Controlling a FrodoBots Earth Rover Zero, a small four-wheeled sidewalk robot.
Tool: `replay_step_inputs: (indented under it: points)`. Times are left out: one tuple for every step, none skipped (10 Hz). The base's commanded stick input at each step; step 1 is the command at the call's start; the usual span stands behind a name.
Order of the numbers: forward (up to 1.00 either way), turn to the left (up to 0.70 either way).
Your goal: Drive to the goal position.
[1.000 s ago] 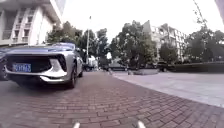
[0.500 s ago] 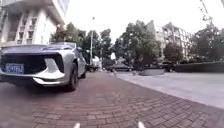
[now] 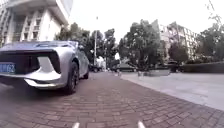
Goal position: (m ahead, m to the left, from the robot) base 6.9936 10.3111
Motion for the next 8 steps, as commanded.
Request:
replay_step_inputs:
  points:
    - [0.45,0.00]
    - [0.45,0.00]
    - [0.45,0.00]
    - [0.45,0.00]
    - [0.45,0.00]
    - [0.45,0.00]
    - [0.45,0.00]
    - [0.45,0.00]
